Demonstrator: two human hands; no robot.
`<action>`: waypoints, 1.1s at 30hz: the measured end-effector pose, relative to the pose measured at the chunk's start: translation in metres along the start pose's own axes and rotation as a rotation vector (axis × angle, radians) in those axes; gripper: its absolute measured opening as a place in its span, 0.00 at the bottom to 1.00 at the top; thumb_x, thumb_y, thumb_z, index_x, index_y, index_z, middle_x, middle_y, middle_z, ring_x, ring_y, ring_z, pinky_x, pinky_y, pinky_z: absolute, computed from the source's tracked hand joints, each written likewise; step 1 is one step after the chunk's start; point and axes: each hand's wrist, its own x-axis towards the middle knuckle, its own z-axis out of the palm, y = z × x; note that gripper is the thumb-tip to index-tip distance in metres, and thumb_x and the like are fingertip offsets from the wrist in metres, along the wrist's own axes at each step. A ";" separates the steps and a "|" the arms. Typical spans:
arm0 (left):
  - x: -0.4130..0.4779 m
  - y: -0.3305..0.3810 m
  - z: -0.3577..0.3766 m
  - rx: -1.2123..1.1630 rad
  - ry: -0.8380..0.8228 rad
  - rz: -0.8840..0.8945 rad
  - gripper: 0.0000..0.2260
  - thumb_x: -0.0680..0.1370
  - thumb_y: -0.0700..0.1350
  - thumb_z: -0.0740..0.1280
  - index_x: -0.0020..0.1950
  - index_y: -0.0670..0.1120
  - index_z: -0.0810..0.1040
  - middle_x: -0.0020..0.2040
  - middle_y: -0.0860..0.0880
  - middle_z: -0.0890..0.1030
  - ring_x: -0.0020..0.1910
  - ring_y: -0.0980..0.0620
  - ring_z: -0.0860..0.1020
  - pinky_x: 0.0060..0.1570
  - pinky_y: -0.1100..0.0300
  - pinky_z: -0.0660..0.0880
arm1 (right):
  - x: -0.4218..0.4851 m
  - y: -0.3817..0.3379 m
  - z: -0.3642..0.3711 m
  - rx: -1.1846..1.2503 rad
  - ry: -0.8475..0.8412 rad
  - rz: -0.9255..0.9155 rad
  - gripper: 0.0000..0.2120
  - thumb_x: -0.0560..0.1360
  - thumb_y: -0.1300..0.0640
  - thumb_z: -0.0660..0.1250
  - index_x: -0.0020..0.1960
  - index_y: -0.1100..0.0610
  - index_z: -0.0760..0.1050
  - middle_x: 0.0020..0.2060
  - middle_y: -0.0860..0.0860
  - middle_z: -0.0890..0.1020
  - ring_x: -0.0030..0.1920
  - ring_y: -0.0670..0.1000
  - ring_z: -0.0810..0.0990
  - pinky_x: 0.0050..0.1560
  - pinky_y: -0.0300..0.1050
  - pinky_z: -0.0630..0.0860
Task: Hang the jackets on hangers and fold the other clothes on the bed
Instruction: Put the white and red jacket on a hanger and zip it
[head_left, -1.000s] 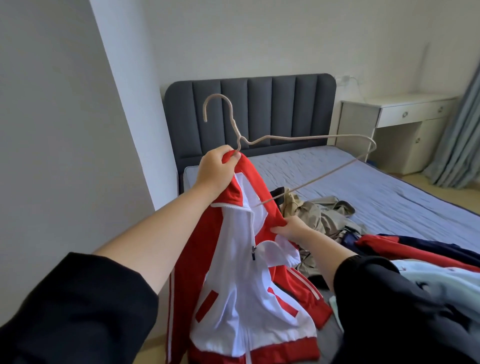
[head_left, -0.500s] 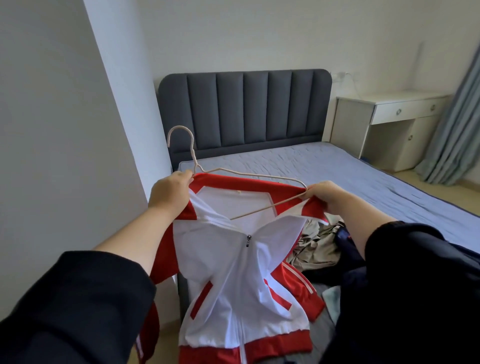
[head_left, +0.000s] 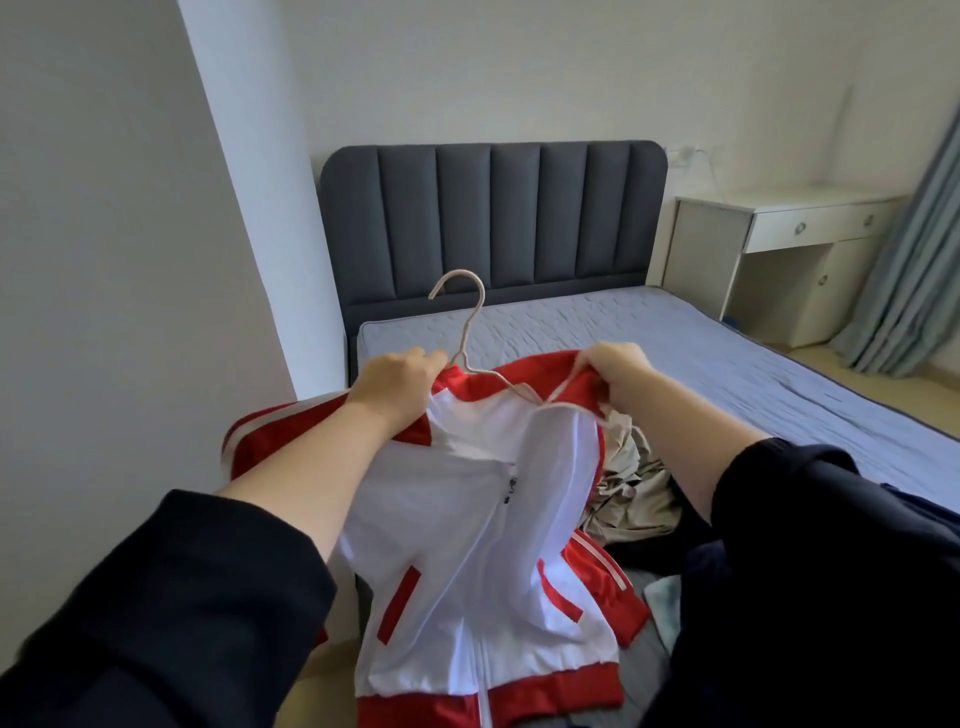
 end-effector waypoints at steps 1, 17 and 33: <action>0.005 0.007 0.002 0.012 -0.015 -0.018 0.08 0.80 0.42 0.60 0.51 0.40 0.76 0.42 0.40 0.79 0.39 0.36 0.79 0.35 0.54 0.68 | -0.013 -0.011 0.012 0.082 -0.083 -0.018 0.08 0.67 0.72 0.64 0.33 0.62 0.70 0.23 0.55 0.72 0.22 0.50 0.70 0.25 0.39 0.70; 0.027 -0.011 -0.020 -0.316 0.112 -0.405 0.08 0.80 0.44 0.59 0.44 0.45 0.73 0.43 0.39 0.80 0.44 0.35 0.74 0.38 0.53 0.68 | -0.001 -0.026 0.000 -0.946 -0.074 -0.724 0.10 0.76 0.54 0.65 0.55 0.54 0.80 0.48 0.51 0.82 0.47 0.52 0.77 0.46 0.46 0.75; 0.041 0.002 -0.053 -0.327 0.365 -0.371 0.10 0.81 0.40 0.57 0.41 0.45 0.72 0.37 0.44 0.79 0.32 0.48 0.70 0.34 0.60 0.64 | -0.048 -0.089 0.020 -0.888 0.096 -0.992 0.10 0.75 0.60 0.63 0.42 0.61 0.82 0.37 0.56 0.82 0.39 0.57 0.79 0.41 0.49 0.77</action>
